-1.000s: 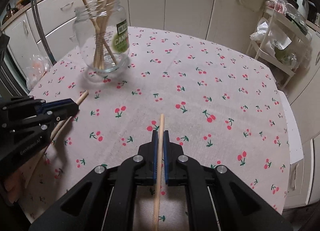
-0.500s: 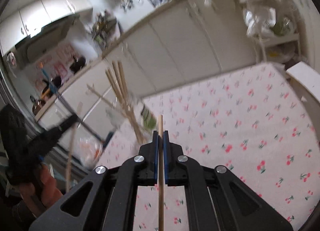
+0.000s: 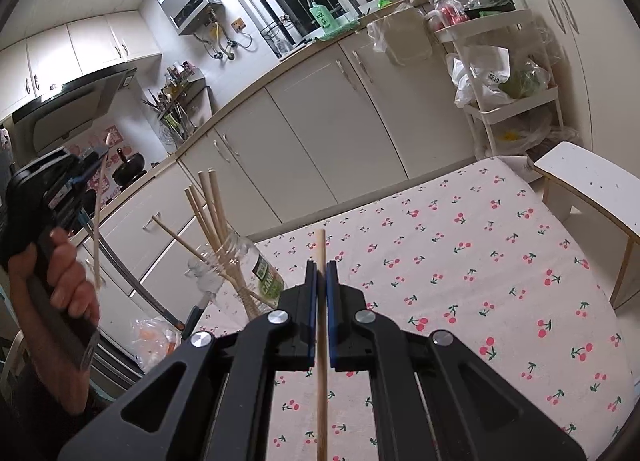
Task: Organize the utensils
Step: 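Raise both held sticks upright over the glass jar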
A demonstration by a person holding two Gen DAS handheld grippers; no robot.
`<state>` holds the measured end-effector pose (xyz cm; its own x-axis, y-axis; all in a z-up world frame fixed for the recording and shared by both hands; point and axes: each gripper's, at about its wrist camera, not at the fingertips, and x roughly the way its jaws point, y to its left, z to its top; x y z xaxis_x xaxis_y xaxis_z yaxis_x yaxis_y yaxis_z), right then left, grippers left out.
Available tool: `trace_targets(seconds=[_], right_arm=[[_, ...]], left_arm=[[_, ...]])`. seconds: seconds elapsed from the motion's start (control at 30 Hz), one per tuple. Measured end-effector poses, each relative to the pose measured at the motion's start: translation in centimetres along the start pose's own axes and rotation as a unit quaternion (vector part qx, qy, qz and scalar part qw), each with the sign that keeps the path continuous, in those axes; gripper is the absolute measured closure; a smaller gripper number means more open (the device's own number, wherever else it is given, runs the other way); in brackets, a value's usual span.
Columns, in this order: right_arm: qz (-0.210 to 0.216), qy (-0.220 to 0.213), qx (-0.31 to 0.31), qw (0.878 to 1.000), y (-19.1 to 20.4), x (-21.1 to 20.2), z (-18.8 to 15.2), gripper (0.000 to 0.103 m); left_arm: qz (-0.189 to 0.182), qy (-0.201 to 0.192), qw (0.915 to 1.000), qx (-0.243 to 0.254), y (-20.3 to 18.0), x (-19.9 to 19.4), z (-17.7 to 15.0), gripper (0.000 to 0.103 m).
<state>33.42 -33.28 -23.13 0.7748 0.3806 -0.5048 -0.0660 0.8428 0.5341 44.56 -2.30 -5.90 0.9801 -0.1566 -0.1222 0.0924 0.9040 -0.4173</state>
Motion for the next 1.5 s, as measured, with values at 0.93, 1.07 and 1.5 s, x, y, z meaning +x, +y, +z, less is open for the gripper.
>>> trace_targets(seconds=[0.93, 1.07, 1.5], right_arm=[[0.012, 0.054, 0.039, 0.998, -1.3, 2.2, -1.1, 0.098], [0.015, 0.059, 0.044, 0.997, -1.4, 2.4, -1.2, 0.098], [0.022, 0.066, 0.053, 0.996, -1.6, 2.4, -1.2, 0.098]], left_arm=[[0.049, -0.072, 0.9945, 0.059, -0.9, 6.5, -6.8, 0.098], [0.054, -0.078, 0.9936, 0.061, -0.8, 6.5, -7.2, 0.098], [0.057, -0.061, 0.9937, 0.076, -0.6, 5.8, -9.1, 0.098]])
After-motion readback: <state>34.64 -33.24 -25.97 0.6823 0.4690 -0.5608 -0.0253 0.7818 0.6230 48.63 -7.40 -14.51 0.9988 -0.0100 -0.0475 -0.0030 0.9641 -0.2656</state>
